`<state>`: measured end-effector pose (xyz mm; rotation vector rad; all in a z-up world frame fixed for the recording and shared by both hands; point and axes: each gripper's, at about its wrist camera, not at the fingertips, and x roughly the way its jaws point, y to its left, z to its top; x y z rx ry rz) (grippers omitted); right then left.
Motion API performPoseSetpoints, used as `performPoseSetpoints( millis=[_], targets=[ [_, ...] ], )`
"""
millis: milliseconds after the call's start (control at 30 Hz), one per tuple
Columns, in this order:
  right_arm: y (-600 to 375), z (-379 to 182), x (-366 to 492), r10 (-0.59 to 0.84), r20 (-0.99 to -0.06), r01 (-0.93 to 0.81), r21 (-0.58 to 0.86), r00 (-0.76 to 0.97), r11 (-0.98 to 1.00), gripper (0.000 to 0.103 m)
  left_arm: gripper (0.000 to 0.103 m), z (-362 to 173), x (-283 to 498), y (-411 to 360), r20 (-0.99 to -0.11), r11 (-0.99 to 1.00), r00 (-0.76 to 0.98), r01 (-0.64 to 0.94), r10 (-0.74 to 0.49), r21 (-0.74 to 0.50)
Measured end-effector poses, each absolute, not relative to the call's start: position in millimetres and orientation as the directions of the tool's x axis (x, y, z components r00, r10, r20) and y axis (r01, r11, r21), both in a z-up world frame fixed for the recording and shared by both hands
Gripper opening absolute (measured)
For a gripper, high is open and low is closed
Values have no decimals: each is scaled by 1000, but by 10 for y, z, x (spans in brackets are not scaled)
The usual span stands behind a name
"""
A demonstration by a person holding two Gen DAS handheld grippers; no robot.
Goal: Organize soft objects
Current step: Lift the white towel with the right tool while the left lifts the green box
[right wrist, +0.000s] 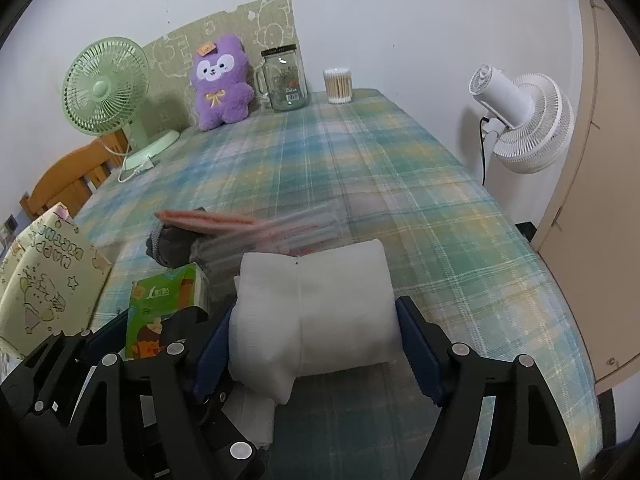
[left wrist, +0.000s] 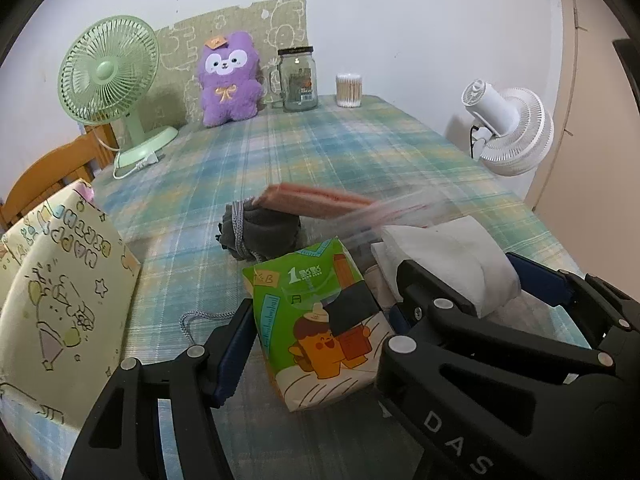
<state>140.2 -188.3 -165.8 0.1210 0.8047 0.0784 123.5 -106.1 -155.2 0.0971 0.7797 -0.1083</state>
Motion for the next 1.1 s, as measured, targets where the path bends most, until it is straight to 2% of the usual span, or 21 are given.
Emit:
performPoseSetpoints(
  millis=[1100],
  targets=[
    [-1964, -744, 991, 56, -585, 5, 102, 809, 995, 79, 69, -765, 891, -1103, -584, 984, 802, 176, -123, 34]
  ],
)
